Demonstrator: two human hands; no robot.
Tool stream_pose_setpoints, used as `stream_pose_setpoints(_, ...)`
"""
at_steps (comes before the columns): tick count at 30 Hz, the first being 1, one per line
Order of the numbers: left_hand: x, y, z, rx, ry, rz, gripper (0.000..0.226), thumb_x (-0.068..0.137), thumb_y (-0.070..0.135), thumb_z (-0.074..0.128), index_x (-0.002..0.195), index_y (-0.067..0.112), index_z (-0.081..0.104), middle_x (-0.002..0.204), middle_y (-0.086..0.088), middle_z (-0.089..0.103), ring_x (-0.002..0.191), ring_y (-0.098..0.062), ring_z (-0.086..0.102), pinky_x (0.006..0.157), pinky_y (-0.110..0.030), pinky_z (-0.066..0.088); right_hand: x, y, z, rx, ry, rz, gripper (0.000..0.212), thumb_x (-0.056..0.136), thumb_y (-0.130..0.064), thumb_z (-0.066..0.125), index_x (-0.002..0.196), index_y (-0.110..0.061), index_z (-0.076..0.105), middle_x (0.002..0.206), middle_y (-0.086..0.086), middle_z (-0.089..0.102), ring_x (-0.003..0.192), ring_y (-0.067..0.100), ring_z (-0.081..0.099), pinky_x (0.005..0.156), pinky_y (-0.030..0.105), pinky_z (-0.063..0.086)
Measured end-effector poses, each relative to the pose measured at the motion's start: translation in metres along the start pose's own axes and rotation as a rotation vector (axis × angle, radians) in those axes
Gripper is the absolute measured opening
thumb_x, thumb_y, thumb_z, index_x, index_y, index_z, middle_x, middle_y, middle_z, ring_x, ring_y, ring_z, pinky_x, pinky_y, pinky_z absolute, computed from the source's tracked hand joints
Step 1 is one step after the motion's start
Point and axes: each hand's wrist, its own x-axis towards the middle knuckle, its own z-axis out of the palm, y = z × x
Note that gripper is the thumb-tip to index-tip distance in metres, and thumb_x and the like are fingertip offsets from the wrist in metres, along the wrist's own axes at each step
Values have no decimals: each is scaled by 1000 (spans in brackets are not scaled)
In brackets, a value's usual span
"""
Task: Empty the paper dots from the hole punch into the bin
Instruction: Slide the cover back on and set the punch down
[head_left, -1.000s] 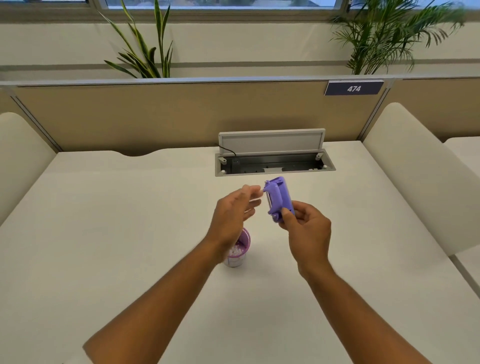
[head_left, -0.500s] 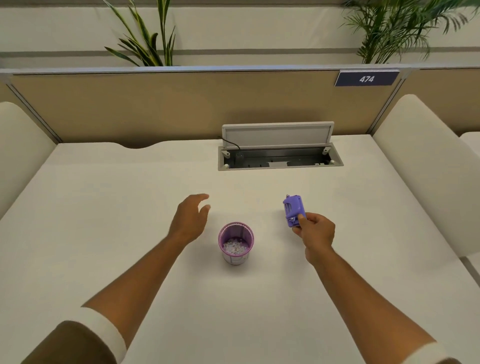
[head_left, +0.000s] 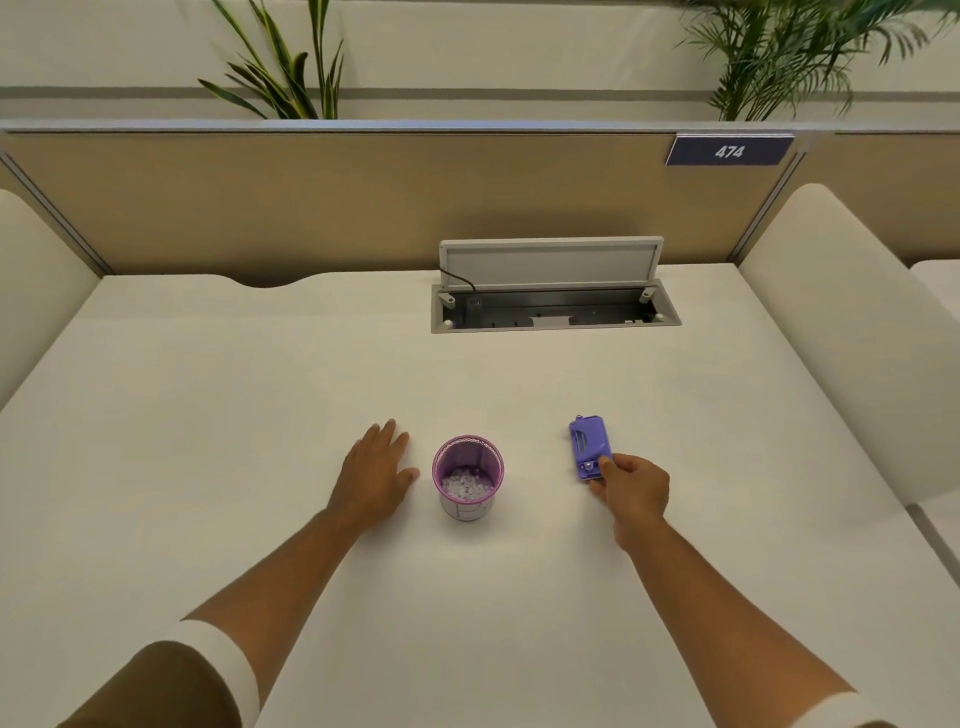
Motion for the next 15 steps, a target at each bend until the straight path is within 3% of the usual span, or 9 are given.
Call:
stream_pose_setpoints(4, 0, 0, 1, 17, 0, 6, 66, 105, 41, 52, 162, 15, 33, 176, -9, 19, 162, -31, 17, 130, -47, 20, 1, -1, -1, -167, 25, -49, 4, 91, -15, 72, 89, -11, 73, 79, 7, 74, 80, 34, 76, 81, 45, 64)
stream_pose_setpoints(6, 0, 0, 1, 21, -5, 10, 66, 105, 42, 52, 162, 15, 32, 176, -9, 18, 162, -31, 16, 130, -47, 20, 2, 0, -2, -241, 28, -78, 11, 91, -18, 71, 81, -16, 71, 82, 12, 75, 85, 37, 74, 78, 43, 62)
stream_pose_setpoints(9, 0, -1, 1, 18, -8, 9, 65, 105, 42, 51, 162, 15, 32, 176, -8, 17, 162, -30, 15, 130, -47, 18, 1, -1, -3, -286, 31, -96, 12, 92, -19, 70, 84, -11, 74, 84, 15, 75, 86, 37, 71, 68, 33, 52)
stream_pose_setpoints(15, -1, 0, 3, 51, -23, 16, 64, 107, 41, 46, 163, 15, 28, 177, -9, 13, 163, -31, 12, 130, -49, 17, 0, -2, -3, -332, 55, -116, 16, 94, -21, 70, 85, -8, 73, 83, 13, 74, 81, 33, 66, 67, 29, 43)
